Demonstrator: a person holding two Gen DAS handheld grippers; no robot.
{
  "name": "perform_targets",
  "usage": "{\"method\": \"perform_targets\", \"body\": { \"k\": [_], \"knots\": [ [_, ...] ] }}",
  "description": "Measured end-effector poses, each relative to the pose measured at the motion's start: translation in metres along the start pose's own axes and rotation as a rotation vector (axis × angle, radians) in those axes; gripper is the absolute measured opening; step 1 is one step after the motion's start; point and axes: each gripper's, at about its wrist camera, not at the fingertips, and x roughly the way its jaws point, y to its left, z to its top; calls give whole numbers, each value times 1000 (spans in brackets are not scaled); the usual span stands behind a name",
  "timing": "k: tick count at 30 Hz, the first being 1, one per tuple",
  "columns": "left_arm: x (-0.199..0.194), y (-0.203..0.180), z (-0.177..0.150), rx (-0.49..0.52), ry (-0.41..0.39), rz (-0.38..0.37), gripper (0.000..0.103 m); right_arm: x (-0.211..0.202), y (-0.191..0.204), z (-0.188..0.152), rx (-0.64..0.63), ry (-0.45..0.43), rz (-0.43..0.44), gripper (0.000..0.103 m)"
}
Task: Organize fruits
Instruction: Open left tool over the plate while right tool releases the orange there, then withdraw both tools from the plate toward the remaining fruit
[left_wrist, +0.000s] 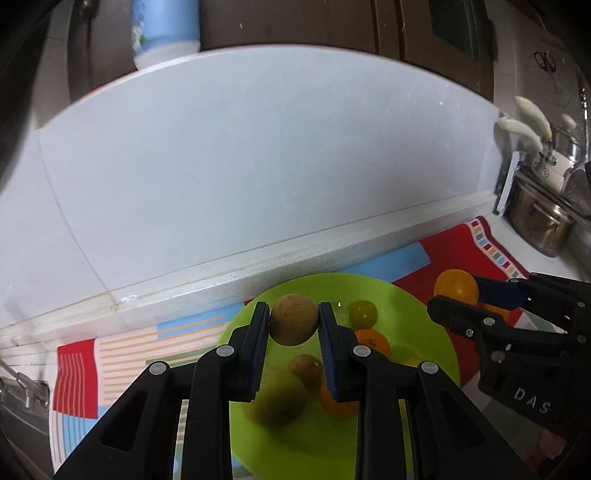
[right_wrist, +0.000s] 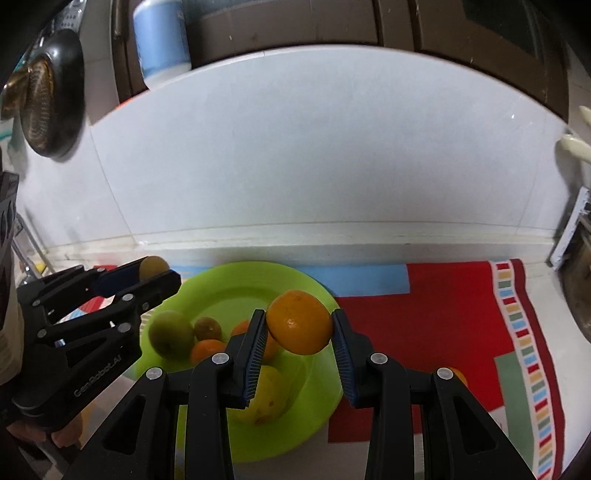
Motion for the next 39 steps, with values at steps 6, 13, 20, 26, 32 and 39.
{"method": "perform_targets", "body": {
  "k": [6, 13, 20, 26, 32, 39],
  "knots": [
    [19, -2, 1, 11, 34, -12, 27, 25, -6, -1, 10, 39, 15, 36],
    [19, 1, 0, 21, 35, 5, 42, 32, -5, -1, 19, 50, 24, 43],
    [-2, 9, -7, -14, 29, 37, 49, 10, -5, -1, 23, 5, -13, 46],
    [-35, 12, -14, -51, 19, 63, 57, -19, -5, -4, 34, -40, -44, 54],
    [-76, 3, -16, -52, -26, 84, 66, -52, -3, -12, 34, -78, -52, 61],
    [-121, -6, -22, -90, -58, 110, 73, -88, -4, -23, 36, -116, -76, 61]
  ]
}}
